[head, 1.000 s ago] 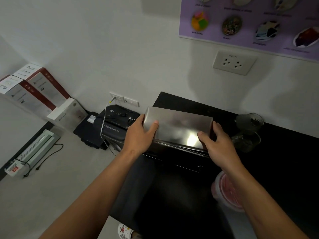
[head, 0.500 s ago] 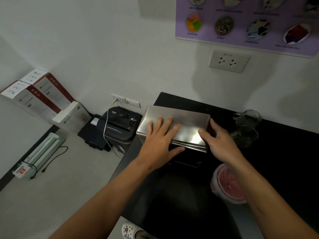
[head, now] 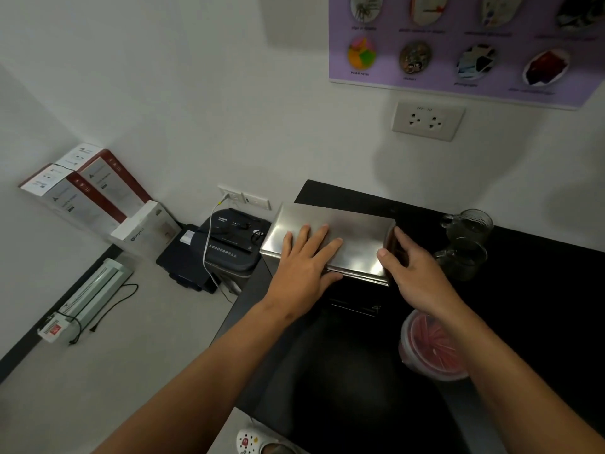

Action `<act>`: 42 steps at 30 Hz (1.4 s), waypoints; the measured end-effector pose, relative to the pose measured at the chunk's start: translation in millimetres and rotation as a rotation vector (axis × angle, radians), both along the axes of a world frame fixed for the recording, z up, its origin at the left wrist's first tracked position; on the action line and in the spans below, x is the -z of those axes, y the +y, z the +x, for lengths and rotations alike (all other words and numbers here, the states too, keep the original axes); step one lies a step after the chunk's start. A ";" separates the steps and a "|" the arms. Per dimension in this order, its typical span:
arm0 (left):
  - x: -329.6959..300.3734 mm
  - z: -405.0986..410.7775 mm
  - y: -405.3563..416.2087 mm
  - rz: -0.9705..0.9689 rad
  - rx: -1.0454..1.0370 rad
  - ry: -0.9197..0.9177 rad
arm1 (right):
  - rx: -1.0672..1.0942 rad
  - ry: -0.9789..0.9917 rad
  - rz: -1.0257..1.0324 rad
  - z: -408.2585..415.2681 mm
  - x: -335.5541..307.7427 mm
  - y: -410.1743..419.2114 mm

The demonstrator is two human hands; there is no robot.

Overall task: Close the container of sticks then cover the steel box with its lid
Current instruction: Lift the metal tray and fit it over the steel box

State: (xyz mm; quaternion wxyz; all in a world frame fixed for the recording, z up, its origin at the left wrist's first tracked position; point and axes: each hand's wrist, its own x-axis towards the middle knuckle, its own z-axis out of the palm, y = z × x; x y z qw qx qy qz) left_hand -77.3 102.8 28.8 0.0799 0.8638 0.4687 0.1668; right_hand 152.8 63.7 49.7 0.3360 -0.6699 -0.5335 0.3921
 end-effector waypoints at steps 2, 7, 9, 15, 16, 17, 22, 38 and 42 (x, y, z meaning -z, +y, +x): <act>0.3 0.3 0.0 -0.002 0.001 0.007 | -0.071 -0.143 0.084 4.7 2.7 -6.5; -0.2 3.3 -2.2 0.014 0.005 0.032 | -0.377 -0.485 0.244 27.7 10.4 -13.2; 0.1 6.7 -4.5 0.040 0.021 0.042 | -0.499 -0.578 0.280 36.4 14.2 -10.8; 4.0 12.4 -5.5 0.060 0.018 0.009 | -0.655 -0.751 0.358 55.8 21.5 9.8; 5.2 12.5 -5.4 0.060 0.018 0.006 | -0.671 -0.759 0.358 56.9 21.8 11.8; 6.3 12.5 -5.1 0.061 0.019 0.005 | -0.683 -0.761 0.359 57.6 22.2 13.1; 10.8 13.4 -4.6 0.110 0.036 -0.005 | -0.650 -0.745 0.456 58.8 25.7 14.0; 28.9 32.5 -21.9 0.278 0.130 -0.169 | -0.528 -0.605 0.717 60.2 36.1 -3.9; 29.5 33.9 -19.4 0.306 0.127 -0.173 | -0.536 -0.646 0.724 58.5 35.9 -5.1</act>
